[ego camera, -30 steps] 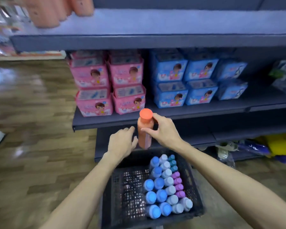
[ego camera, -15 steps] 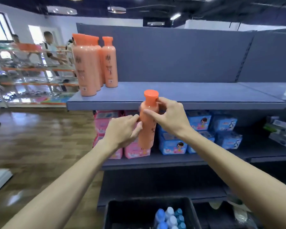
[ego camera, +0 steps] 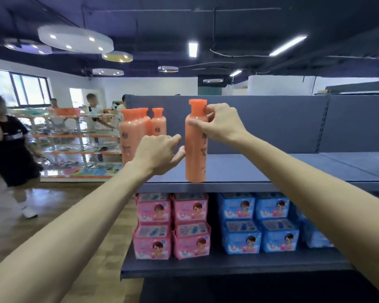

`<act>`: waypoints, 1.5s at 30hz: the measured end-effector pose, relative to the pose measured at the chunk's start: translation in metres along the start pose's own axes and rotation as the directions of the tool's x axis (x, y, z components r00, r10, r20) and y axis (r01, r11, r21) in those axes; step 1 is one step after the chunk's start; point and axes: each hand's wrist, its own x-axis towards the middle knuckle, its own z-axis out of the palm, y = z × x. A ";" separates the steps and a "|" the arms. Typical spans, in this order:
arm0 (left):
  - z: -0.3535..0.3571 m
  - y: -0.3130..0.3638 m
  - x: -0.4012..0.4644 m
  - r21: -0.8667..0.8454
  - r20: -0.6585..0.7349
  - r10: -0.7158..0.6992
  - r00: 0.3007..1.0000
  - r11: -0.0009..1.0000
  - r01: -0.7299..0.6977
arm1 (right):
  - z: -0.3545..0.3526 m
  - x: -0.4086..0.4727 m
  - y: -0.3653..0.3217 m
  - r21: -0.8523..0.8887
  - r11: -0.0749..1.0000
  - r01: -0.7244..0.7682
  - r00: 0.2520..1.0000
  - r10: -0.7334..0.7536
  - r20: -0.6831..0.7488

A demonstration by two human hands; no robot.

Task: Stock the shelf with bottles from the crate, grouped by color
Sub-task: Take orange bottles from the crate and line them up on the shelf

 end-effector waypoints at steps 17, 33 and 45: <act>0.002 -0.039 0.012 0.161 0.123 -0.084 0.989 0.985 0.064 | 0.055 0.054 -0.006 -0.113 0.988 -0.101 0.994 0.104 0.023; 0.033 -0.056 -0.007 0.156 0.135 -0.190 0.973 0.973 0.168 | 0.102 0.060 0.017 -0.155 0.982 -0.107 0.994 0.108 0.002; 0.068 -0.056 -0.037 0.092 0.216 -0.210 0.954 0.977 0.195 | 0.094 0.045 0.031 -0.182 0.982 0.053 0.902 0.031 0.431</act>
